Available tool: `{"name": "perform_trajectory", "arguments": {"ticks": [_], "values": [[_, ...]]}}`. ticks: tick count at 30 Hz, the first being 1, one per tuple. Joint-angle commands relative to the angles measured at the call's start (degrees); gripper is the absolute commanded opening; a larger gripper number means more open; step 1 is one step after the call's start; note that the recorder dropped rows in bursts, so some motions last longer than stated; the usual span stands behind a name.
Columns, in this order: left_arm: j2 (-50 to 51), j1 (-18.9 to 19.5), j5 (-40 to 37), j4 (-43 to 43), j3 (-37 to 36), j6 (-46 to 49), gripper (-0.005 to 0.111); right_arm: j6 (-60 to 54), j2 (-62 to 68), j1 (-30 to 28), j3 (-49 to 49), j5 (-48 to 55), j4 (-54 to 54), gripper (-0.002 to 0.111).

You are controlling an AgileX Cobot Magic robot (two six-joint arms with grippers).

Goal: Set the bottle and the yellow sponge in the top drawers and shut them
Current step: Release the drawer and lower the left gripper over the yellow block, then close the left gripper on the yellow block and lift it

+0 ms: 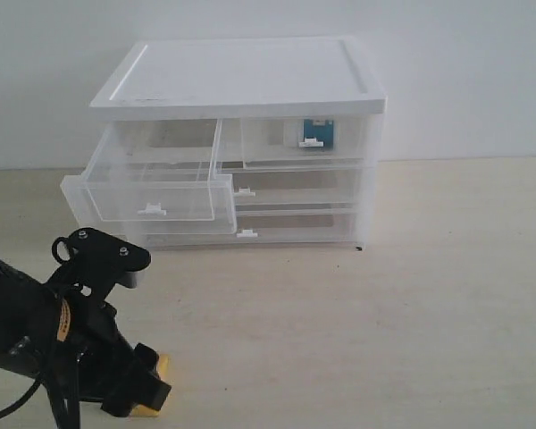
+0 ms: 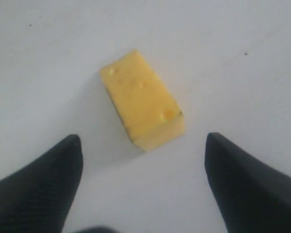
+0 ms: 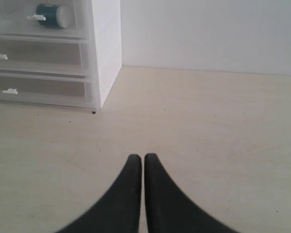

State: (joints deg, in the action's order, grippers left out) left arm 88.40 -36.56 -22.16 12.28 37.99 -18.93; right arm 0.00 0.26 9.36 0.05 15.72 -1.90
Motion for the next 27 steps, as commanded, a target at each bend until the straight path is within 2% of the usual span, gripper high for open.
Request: {"name": "perform_trajectory", "arguments": {"ticks": [1,14,23,25,26,27], "values": [[2.2,0.1,4.8,1.6,0.5,-8.5,0.066,-0.4,-0.3,-0.2,-0.1,-0.1,0.1,0.0],[8.9,0.1,7.2,2.1,2.8,-8.8,0.065,-0.4,-0.3,-0.2,-0.1,-0.1,0.1,0.0],[11.0,0.1,6.8,3.8,3.3,-8.8,0.058,-0.4,-0.3,-0.2,-0.1,-0.1,0.1,0.0],[11.1,0.1,6.9,4.0,3.3,-8.8,0.051,-0.4,-0.3,-0.2,-0.1,-0.1,0.1,0.0],[11.1,0.1,7.2,4.7,3.3,-8.8,0.044,-0.4,-0.3,-0.2,-0.1,-0.1,0.1,0.0],[11.1,0.1,7.2,5.6,3.3,-8.8,0.032,-0.4,-0.3,-0.2,-0.1,-0.1,0.1,0.0]]}}
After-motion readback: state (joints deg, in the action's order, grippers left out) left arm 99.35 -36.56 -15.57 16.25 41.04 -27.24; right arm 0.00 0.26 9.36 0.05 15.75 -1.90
